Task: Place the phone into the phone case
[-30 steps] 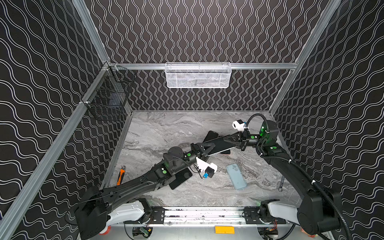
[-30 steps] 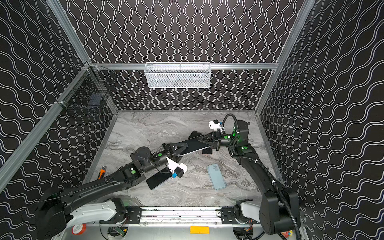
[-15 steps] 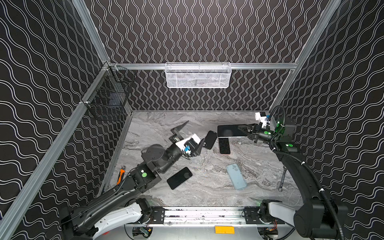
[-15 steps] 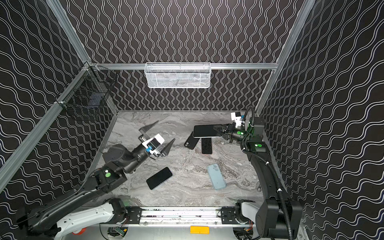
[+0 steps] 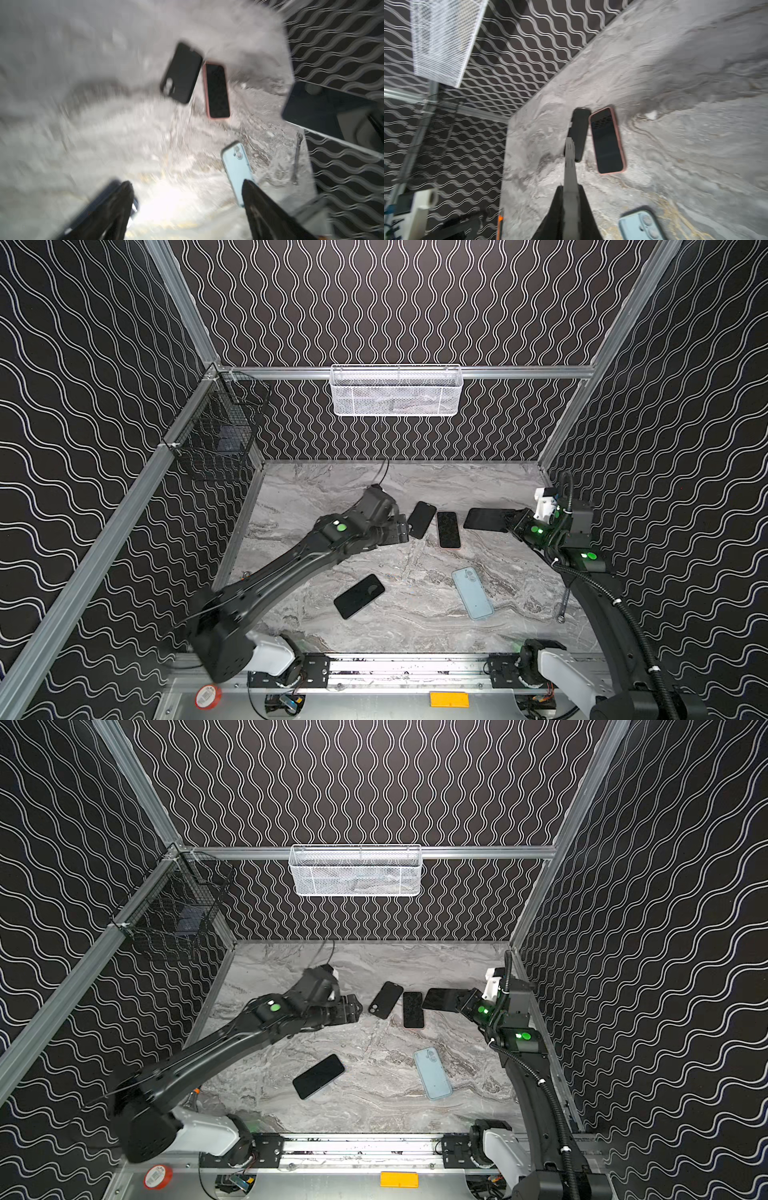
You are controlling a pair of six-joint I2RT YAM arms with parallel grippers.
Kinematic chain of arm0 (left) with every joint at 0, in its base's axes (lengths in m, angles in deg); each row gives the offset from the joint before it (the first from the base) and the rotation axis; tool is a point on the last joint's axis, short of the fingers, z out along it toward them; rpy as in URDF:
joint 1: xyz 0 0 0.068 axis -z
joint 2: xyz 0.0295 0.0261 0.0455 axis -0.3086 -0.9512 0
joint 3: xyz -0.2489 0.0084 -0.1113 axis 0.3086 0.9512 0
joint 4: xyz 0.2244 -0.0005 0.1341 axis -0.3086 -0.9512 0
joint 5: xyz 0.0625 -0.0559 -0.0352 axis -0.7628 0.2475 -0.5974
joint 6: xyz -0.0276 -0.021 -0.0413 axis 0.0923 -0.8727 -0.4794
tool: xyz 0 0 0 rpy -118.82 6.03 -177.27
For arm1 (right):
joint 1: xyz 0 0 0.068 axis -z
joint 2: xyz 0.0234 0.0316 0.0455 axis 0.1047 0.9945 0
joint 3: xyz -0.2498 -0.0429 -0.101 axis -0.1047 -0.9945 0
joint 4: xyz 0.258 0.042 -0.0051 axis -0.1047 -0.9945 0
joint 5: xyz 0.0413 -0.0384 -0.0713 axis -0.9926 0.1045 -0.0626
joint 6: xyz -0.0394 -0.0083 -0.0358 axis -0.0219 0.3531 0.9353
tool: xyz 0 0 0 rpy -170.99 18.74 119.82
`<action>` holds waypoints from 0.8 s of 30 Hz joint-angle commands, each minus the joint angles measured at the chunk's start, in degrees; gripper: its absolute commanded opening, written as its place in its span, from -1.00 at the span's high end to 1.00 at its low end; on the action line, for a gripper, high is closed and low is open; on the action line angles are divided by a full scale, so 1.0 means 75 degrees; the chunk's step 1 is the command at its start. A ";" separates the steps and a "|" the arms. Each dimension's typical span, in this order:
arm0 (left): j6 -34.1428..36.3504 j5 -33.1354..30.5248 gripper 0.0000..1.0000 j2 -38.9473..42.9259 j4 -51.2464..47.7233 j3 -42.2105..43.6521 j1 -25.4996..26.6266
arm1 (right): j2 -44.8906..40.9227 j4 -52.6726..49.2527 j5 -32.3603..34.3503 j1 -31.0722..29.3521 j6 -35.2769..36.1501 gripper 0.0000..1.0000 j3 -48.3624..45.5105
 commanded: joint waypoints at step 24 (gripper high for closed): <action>-0.6613 0.0600 -0.22 -0.5596 -0.1466 -0.4116 -0.0217 | -0.0858 0.0344 -0.0271 -0.0020 0.0359 1.00 -0.0649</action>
